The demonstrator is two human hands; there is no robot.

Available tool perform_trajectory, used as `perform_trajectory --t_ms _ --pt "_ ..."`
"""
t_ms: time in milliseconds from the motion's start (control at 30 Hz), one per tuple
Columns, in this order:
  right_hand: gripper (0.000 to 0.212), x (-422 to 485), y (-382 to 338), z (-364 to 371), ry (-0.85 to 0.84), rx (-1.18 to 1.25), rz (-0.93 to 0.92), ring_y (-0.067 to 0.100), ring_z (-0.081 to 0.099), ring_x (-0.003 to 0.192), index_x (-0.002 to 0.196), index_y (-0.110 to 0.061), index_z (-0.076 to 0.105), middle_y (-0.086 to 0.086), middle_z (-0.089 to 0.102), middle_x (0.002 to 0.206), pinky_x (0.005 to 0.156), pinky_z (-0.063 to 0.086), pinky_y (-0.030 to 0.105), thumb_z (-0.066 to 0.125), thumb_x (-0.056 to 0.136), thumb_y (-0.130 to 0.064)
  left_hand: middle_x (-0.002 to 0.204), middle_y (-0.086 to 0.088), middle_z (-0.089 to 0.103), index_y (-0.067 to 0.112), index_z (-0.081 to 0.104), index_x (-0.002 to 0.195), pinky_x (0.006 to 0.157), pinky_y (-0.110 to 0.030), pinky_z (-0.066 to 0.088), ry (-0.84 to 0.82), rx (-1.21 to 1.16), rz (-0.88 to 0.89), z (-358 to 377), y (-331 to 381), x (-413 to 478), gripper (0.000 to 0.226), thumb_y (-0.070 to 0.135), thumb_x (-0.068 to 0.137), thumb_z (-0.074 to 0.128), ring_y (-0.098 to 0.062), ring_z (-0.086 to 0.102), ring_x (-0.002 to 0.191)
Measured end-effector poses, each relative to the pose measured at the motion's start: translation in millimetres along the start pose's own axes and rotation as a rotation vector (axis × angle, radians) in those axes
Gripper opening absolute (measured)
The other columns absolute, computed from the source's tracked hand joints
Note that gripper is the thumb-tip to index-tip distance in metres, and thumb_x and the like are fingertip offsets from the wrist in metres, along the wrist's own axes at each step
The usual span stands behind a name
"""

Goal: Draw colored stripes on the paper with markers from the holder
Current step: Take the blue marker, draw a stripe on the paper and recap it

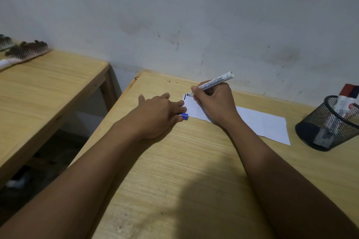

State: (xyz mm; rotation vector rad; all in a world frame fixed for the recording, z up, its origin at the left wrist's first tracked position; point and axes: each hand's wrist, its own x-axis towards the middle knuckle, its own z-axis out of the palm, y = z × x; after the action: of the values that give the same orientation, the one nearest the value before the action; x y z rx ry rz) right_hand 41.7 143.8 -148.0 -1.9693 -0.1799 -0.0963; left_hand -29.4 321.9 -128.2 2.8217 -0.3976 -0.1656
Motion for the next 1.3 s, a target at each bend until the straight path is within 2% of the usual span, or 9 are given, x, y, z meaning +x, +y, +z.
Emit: perform_trajectory --t_ms 300,567,1067,1133,1200,1267,1300 --pt "0.019 1 0 1 -0.002 -0.029 0.010 0.018 0.075 0.084 0.096 -0.013 0.078 0.001 0.078 0.087 0.083 0.065 0.047 0.074 0.094 -0.031 0.154 0.017 0.034 0.037 0.046 0.140 0.111 -0.074 0.010 -0.011 -0.003 0.001 -2 1 -1 0.041 0.041 0.099 0.042 -0.020 0.014 0.150" --pt "0.018 0 -1 -1 -0.018 -0.055 -0.009 0.020 0.074 0.082 0.088 -0.013 0.077 0.003 0.077 0.083 0.081 0.064 0.050 0.073 0.094 -0.030 0.155 0.012 0.037 0.037 0.046 0.141 0.112 -0.072 0.010 -0.010 0.001 -0.015 -1 0 0 0.042 0.042 0.099 0.042 -0.019 0.015 0.150" --pt "0.016 -3 -3 -4 -0.079 -0.059 -0.036 0.022 0.075 0.080 0.081 -0.016 0.076 0.003 0.076 0.078 0.080 0.063 0.052 0.074 0.093 -0.026 0.154 0.016 0.037 0.037 0.048 0.139 0.111 -0.073 0.012 0.007 -0.009 -0.007 0 -2 1 0.041 0.042 0.100 0.042 -0.019 0.016 0.150" --pt "0.017 -3 -2 -5 -0.070 -0.023 -0.035 0.022 0.075 0.079 0.080 -0.015 0.076 0.002 0.076 0.075 0.079 0.064 0.049 0.073 0.093 -0.026 0.154 0.016 0.037 0.036 0.048 0.139 0.111 -0.072 0.011 -0.001 -0.002 -0.007 0 -1 1 0.041 0.042 0.099 0.042 -0.019 0.016 0.150" --pt "0.018 -3 -2 -7 -0.045 0.047 -0.033 0.017 0.074 0.074 0.081 -0.011 0.076 0.001 0.075 0.072 0.072 0.064 0.038 0.073 0.094 -0.023 0.154 0.016 0.037 0.037 0.048 0.139 0.111 -0.073 0.011 -0.005 -0.001 -0.009 0 -2 2 0.041 0.042 0.099 0.042 -0.019 0.017 0.149" --pt "0.017 -3 -3 -8 -0.031 0.133 -0.023 0.013 0.069 0.067 0.085 -0.006 0.076 0.003 0.073 0.071 0.066 0.059 0.028 0.072 0.095 -0.019 0.153 0.016 0.038 0.037 0.048 0.139 0.111 -0.073 0.012 0.003 -0.009 -0.013 0 -3 3 0.041 0.042 0.099 0.043 -0.019 0.018 0.149" --pt "0.016 -3 -3 -9 -0.023 0.184 -0.002 0.014 0.067 0.065 0.086 -0.004 0.076 0.006 0.072 0.070 0.064 0.057 0.028 0.071 0.096 -0.017 0.153 0.015 0.039 0.037 0.049 0.139 0.111 -0.072 0.012 0.007 -0.014 -0.017 1 -4 3 0.040 0.043 0.099 0.043 -0.019 0.020 0.148"
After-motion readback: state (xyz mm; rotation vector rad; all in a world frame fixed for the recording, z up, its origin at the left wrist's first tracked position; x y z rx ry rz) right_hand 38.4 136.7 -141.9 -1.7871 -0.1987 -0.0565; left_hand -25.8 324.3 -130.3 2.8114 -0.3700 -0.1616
